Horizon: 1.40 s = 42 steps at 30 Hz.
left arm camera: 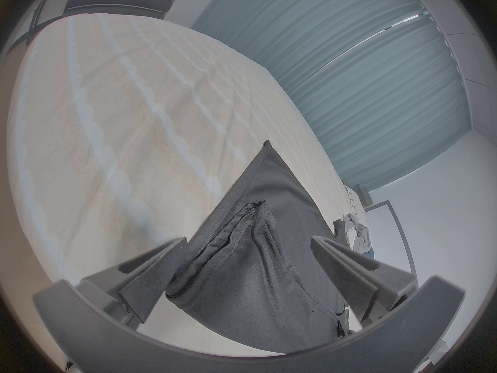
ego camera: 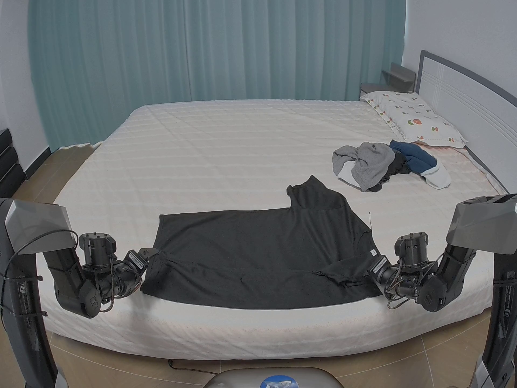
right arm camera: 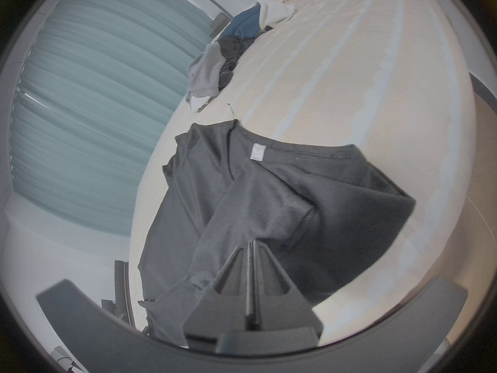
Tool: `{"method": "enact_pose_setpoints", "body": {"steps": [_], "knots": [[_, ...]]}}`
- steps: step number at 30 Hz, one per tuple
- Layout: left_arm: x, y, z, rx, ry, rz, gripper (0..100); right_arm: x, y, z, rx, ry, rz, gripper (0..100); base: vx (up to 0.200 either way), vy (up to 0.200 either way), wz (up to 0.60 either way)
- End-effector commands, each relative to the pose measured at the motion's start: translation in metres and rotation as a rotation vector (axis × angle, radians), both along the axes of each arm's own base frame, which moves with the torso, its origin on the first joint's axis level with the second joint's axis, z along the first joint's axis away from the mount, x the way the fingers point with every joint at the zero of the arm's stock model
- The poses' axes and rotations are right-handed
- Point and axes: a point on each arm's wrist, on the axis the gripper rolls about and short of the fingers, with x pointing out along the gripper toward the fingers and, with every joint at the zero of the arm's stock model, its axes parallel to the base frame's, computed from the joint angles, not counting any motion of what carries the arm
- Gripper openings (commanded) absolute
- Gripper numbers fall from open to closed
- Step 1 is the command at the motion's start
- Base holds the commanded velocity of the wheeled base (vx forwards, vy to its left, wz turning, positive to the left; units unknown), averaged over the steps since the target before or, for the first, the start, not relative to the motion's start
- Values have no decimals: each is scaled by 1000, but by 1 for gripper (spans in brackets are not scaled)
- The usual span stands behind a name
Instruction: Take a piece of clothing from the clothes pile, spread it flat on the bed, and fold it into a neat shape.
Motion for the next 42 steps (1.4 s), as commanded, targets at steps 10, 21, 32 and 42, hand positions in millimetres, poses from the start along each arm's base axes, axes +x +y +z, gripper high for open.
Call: {"method": "enact_pose_setpoints", "body": {"steps": [10,21,32,42], "knots": [[0,0,-2,0,5,1,100,-7,-1,22,14,2,-24,0,0,0,0],[1,2,6,2,-25,11,100,-8,-5,34,44,-35,-8,100,0,0,0],[2,3,19,6,-69,26,100,8,-41,60,155,-137,16,100,0,0,0],[0,0,18,5,-62,15,100,1,-55,40,195,-194,28,100,180,0,0]]}}
